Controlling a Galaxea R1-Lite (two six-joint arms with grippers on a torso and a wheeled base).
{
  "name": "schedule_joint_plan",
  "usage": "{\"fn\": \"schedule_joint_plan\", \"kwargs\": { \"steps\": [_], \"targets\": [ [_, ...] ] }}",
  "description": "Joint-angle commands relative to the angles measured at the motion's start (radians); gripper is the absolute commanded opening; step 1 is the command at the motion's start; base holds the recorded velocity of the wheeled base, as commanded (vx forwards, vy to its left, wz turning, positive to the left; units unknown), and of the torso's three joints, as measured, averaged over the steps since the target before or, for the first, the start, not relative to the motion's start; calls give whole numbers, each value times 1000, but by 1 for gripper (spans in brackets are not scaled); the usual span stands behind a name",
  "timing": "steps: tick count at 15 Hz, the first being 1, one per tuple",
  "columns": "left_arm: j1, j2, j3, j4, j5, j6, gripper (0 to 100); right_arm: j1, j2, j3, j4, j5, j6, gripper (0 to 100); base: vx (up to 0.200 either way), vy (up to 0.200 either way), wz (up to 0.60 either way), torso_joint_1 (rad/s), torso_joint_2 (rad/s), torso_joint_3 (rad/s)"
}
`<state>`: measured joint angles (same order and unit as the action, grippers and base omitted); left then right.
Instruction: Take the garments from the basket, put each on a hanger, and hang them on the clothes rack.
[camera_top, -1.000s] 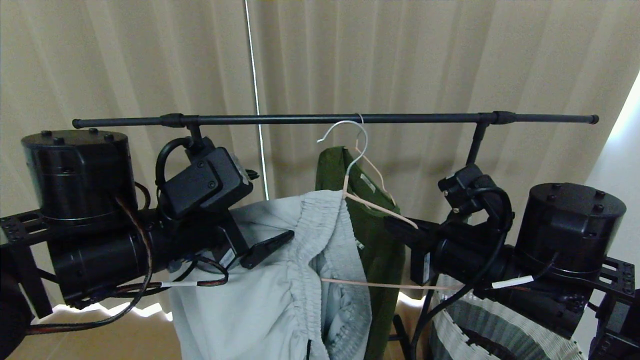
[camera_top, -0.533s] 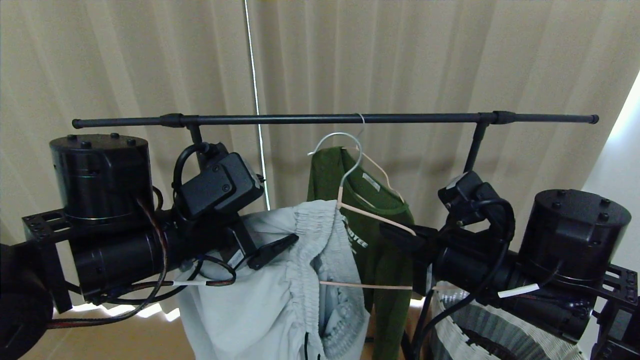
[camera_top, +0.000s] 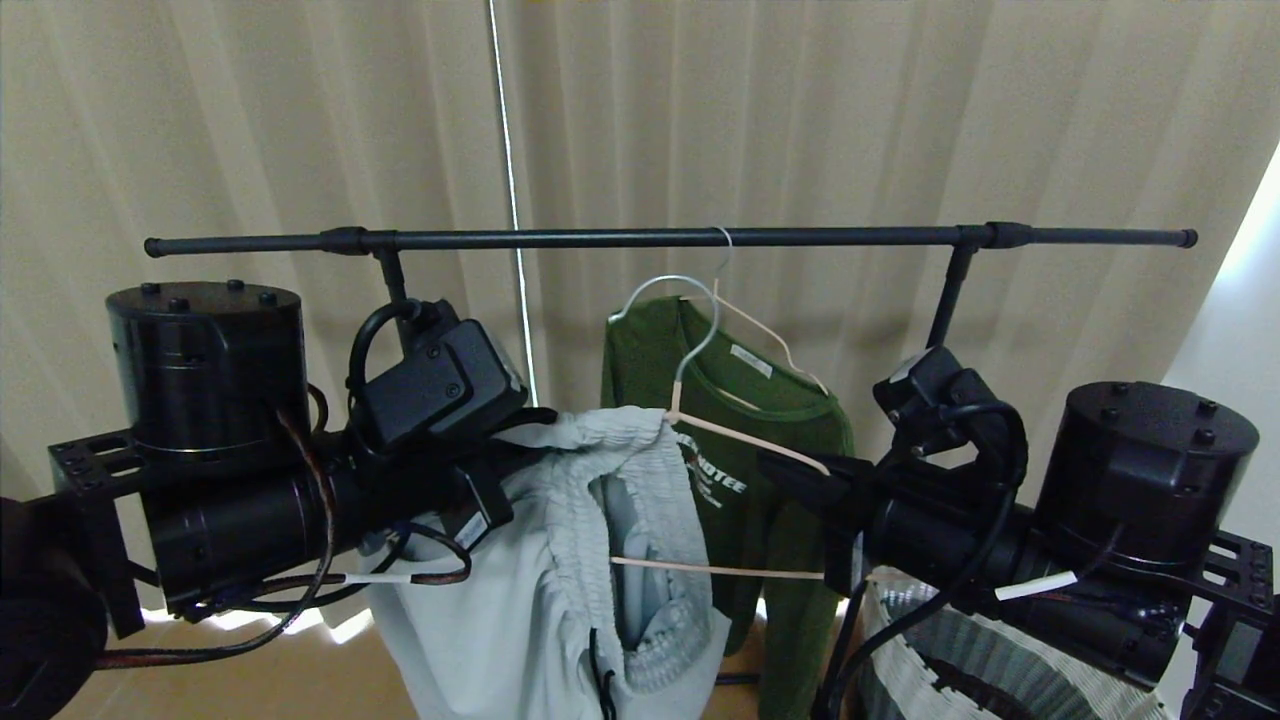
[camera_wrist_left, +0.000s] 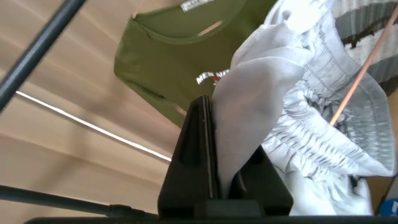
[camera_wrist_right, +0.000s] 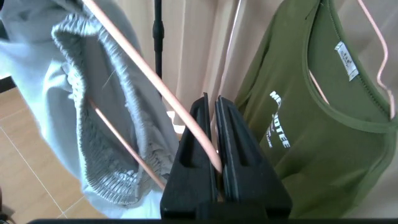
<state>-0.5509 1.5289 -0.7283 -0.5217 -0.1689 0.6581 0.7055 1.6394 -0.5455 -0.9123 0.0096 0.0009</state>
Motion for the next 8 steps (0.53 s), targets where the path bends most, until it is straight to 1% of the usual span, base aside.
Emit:
{"fn": "schedule_joint_plan", "kwargs": {
  "steps": [1,3,4,5,7,8],
  "targets": [
    [2,-1,12,-1,2,0,0,0,0,-2,0,0,1,0,0,0,0,0,0,0],
    [2,-6,35,-14,2,3,0,-1,2,-2,0,-2,1,0,0,0,0,0,0,0],
    [2,-7,41,-34,2,5,0,-3,2,-1,0,-3,-2,100,0,0,0,0,0,0],
    [2,-6,47,-60,5,0,0,-3,0,-1,0,-5,-2,100,0,0,0,0,0,0],
    [3,-6,46,-63,48,-2,0,-3,0,-2,-2,-8,-2,100,0,0,0,0,0,0],
    [5,-6,49,-60,114,-9,0,-8,-7,1,-11,-10,-1,100,0,0,0,0,0,0]
  ]
}}
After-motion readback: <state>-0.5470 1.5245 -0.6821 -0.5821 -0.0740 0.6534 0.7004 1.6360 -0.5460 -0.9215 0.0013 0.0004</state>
